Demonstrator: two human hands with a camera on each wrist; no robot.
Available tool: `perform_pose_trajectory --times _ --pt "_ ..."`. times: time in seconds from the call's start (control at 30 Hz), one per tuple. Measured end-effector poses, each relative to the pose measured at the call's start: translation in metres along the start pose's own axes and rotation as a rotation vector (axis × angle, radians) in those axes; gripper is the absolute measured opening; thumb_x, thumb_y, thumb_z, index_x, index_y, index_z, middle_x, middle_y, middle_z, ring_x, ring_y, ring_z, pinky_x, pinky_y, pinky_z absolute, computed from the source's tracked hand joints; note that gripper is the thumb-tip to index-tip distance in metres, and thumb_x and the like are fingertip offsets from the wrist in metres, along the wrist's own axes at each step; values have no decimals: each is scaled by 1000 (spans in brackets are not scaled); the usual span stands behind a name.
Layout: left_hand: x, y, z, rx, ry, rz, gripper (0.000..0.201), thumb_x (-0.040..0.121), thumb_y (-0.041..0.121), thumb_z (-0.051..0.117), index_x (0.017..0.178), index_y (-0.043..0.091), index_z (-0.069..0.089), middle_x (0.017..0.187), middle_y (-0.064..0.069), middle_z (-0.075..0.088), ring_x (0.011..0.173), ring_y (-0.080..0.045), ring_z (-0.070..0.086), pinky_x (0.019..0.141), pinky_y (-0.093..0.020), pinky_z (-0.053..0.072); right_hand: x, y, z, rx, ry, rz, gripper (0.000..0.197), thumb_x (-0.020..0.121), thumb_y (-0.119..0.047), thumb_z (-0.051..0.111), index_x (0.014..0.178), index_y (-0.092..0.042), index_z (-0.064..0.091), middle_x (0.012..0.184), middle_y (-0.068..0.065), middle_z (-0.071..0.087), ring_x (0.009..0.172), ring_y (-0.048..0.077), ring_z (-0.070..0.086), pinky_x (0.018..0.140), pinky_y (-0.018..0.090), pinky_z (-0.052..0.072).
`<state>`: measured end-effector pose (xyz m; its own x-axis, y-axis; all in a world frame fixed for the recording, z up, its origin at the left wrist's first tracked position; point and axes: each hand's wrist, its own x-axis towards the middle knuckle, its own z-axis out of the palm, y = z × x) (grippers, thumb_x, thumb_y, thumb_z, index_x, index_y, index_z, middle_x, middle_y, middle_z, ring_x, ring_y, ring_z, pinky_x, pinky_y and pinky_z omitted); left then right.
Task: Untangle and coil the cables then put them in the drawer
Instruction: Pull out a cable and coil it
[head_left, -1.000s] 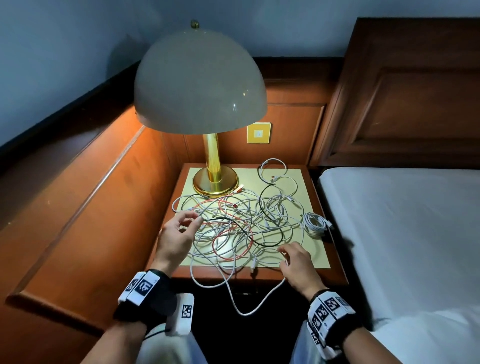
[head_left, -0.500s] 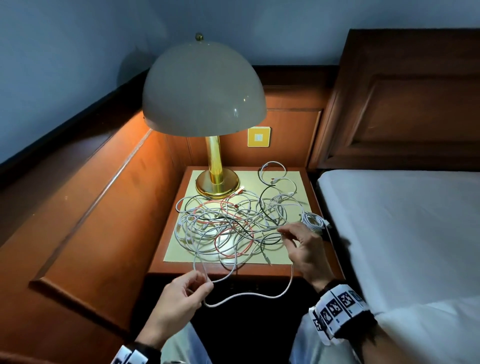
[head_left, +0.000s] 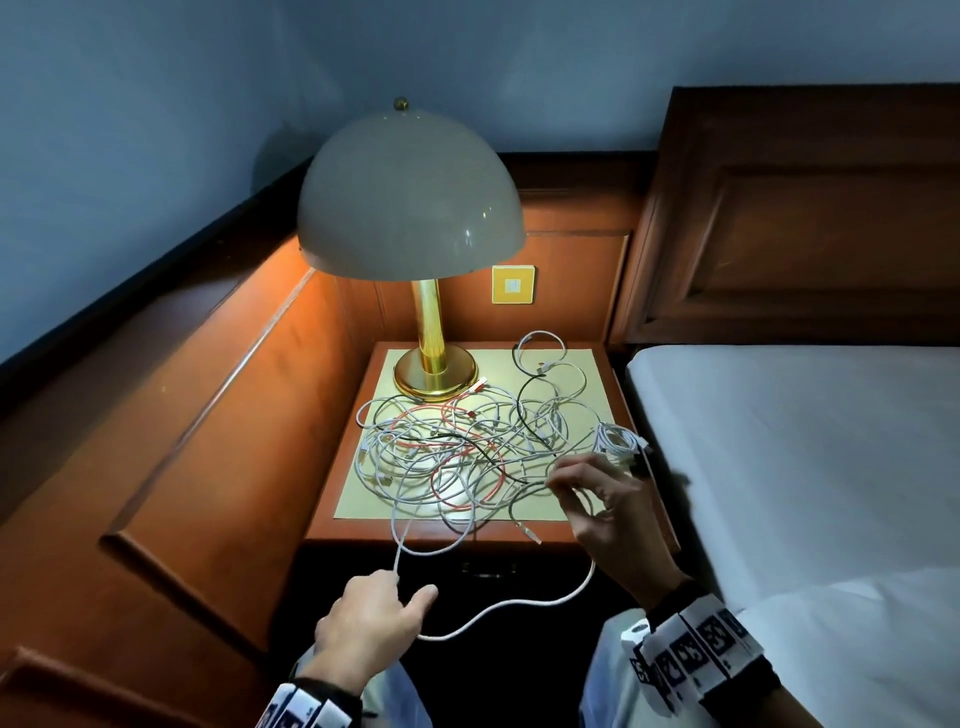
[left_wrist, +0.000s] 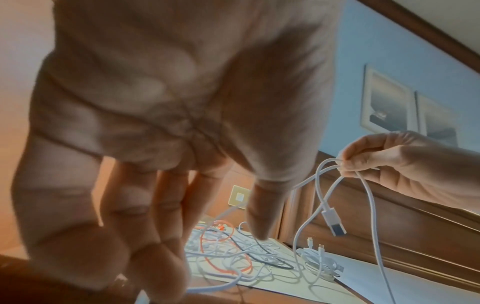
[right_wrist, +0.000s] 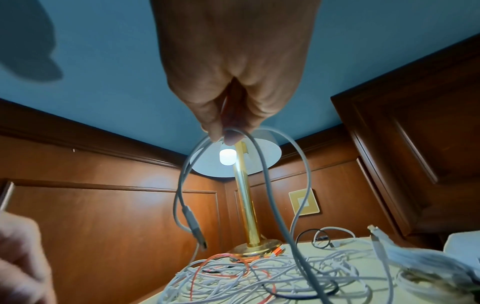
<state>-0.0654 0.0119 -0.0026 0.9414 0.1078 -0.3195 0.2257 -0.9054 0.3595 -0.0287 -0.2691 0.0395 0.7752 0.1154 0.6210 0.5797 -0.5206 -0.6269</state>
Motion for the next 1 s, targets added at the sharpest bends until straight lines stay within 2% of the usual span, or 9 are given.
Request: perform_pose_trajectory --times 0.07,0.17,0.27,0.4,0.53,0.67,0.8,0.9,1.0 --pt "-4 11 -6 -51 57 62 51 86 70 51 78 20 58 85 6 67 88 -20 65 78 -33 53 -7 -3 2 30 -11 11 24 80 12 75 89 -11 73 98 -6 69 96 6 67 85 21 53" --pt "-14 30 -11 -447 102 330 21 92 50 66 94 31 74 88 16 74 87 -1 67 82 -27 54 -16 -11 3 49 -18 24 26 78 13 75 87 -11 73 97 -5 69 95 5 68 85 15 50" --pt "-27 51 -12 -729 94 440 20 91 39 71 111 35 71 97 13 74 88 -5 71 81 -24 56 -28 -21 5 87 -19 34 25 78 12 76 86 -11 73 97 -3 70 95 6 69 84 14 50" --pt "-32 59 -2 -672 140 536 5 90 30 75 95 32 74 89 11 70 80 -10 68 74 -24 54 -36 -29 2 198 -46 122 23 80 9 74 85 -13 73 95 -5 69 90 12 70 78 19 53" --pt "-42 58 1 -662 65 562 3 89 30 75 87 30 75 83 8 67 68 -6 59 67 -19 48 -44 -33 -4 271 -79 185 25 83 9 71 87 -16 74 94 -5 68 87 16 71 79 23 55" --pt "-53 54 1 -601 -5 534 12 93 31 70 83 25 72 64 14 62 55 0 49 57 -16 39 -50 -37 -5 202 -94 205 27 85 6 73 93 -20 73 93 -10 67 87 13 68 79 23 55" --pt "-62 47 1 -582 -142 504 22 96 32 65 79 18 69 59 10 56 54 -3 48 54 -19 37 -52 -40 -3 271 -131 244 25 87 5 71 98 -18 72 95 -7 68 88 16 69 80 28 57" --pt "-67 43 6 -600 -152 450 18 94 28 64 78 19 67 59 9 54 56 -8 51 56 -26 41 -55 -41 5 318 -155 274 23 88 4 70 97 -18 72 94 -6 68 86 18 69 78 27 56" --pt "-65 39 9 -612 -86 411 13 90 28 66 78 26 69 65 6 64 59 -9 60 61 -32 52 -61 -41 17 461 -150 386 22 91 6 64 93 -15 71 87 0 66 70 20 69 69 27 55"
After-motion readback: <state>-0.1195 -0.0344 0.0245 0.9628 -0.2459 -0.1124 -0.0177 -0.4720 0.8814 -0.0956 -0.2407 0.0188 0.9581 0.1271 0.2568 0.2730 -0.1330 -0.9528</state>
